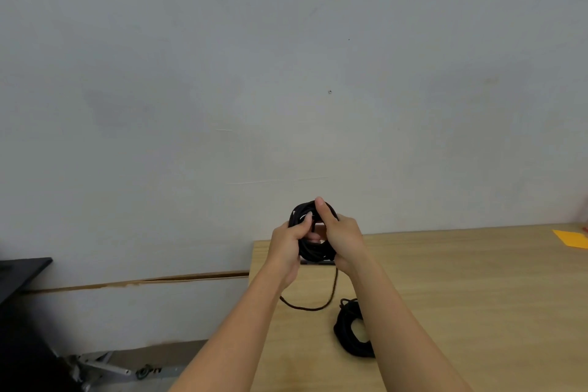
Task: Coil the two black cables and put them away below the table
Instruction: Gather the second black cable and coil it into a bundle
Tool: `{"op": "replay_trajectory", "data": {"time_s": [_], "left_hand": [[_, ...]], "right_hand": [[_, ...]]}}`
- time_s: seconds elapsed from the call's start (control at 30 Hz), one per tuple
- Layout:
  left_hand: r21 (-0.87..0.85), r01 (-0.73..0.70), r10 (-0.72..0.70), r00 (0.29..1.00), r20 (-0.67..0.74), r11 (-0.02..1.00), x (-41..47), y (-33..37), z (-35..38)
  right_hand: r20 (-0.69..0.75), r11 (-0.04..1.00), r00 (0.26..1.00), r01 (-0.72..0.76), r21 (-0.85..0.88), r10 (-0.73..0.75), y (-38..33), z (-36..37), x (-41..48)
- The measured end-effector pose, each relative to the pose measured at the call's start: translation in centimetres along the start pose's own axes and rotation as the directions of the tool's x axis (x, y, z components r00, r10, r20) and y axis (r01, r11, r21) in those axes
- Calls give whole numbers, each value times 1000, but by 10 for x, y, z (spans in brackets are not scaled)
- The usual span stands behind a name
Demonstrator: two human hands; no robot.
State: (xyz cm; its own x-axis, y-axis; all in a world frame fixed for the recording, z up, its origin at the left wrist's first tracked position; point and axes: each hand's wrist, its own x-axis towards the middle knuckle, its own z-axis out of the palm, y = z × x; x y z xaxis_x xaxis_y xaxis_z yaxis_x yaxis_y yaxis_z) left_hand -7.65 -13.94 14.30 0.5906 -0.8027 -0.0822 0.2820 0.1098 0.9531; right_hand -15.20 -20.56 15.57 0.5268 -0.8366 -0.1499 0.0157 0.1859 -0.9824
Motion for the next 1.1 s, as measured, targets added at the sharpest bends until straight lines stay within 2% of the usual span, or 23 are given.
{"op": "replay_trajectory", "data": {"time_s": [0.13,0.3,0.4,0.47,0.6,0.7,0.8,0.97,1.1], "left_hand": [[-21,-25,24,999,-32,999,2,4,2],[-39,-54,50,992,-115,998,2,6,6],[-82,-36,25,990,-138,996,2,9,1],[-155,1,-17,994,-104,988,1,11,0],[-306,115,-87,991,104,945,-6,24,-1],[-283,192,-152,976,158,940,-10,36,-4],[-257,177,-170,984,51,950,-7,40,-7],[-353,31,-88,985,-148,935,3,45,-31],[-259,-28,-29,977,-213,966,5,53,-38]], "right_hand": [[-43,994,998,45,95,-41,0,5,0],[-139,995,986,98,-2,-97,0,10,3],[-84,995,992,91,-43,-95,-1,8,1],[-62,995,993,95,-22,-96,-1,8,-2],[-127,983,987,119,143,-101,-2,13,-5],[-102,990,986,136,35,-132,-5,11,-9],[-17,979,995,97,-178,-102,-10,8,-10],[133,961,990,74,-265,-39,-15,-20,-7],[201,935,976,143,-325,-80,-8,-26,-3]]}}
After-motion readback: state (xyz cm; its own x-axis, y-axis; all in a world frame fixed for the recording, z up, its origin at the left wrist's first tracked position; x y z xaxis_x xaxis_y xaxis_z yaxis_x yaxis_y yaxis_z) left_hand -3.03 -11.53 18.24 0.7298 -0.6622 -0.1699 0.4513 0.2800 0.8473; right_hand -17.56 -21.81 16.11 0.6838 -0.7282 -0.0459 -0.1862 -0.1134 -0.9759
